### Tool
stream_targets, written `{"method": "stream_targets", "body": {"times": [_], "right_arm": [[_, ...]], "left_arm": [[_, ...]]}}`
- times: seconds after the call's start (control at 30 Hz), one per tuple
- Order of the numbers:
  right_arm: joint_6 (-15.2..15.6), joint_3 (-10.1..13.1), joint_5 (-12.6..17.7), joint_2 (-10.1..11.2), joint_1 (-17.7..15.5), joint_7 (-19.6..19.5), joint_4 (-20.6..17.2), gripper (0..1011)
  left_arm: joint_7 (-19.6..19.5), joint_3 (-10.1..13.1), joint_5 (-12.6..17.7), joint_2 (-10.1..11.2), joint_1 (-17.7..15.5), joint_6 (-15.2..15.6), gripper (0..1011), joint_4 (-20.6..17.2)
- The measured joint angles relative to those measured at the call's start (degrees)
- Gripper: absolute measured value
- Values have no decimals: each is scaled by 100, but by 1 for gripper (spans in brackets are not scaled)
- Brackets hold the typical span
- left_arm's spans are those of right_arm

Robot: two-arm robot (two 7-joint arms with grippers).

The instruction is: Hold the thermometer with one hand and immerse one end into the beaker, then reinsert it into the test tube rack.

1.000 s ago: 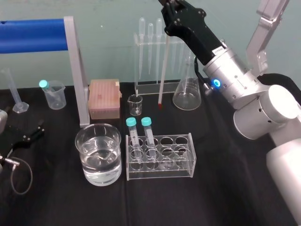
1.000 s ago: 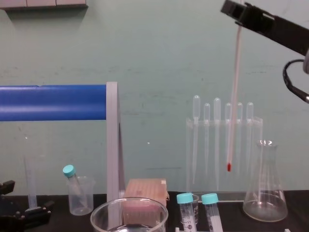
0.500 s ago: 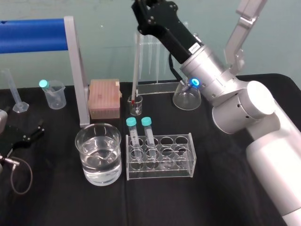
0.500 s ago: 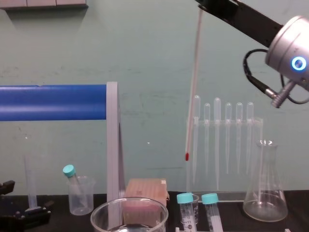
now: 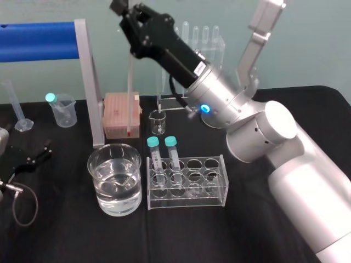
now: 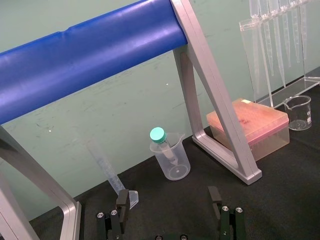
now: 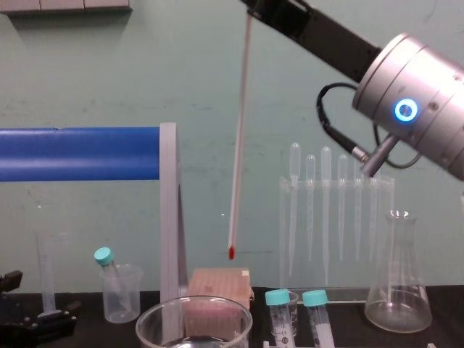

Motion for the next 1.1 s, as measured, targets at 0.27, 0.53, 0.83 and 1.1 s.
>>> {"method": "stream_targets", "body": {"times": [0.27,0.53,0.83,1.1], "right_arm": [[-139,-291,162,-50,121,423,459,55],[-263,-520,131,-95,221,617,850,56],[-344,-684,32,-185,293,710,1236,55],[-427,-758,-112,-259,340,731,1527,56]], "left_arm": [[0,0,0,0,0,0,1008,0],[0,0,0,0,0,0,1008,0],[0,0,0,0,0,0,1008,0],[0,0,0,0,0,0,1008,0]]}}
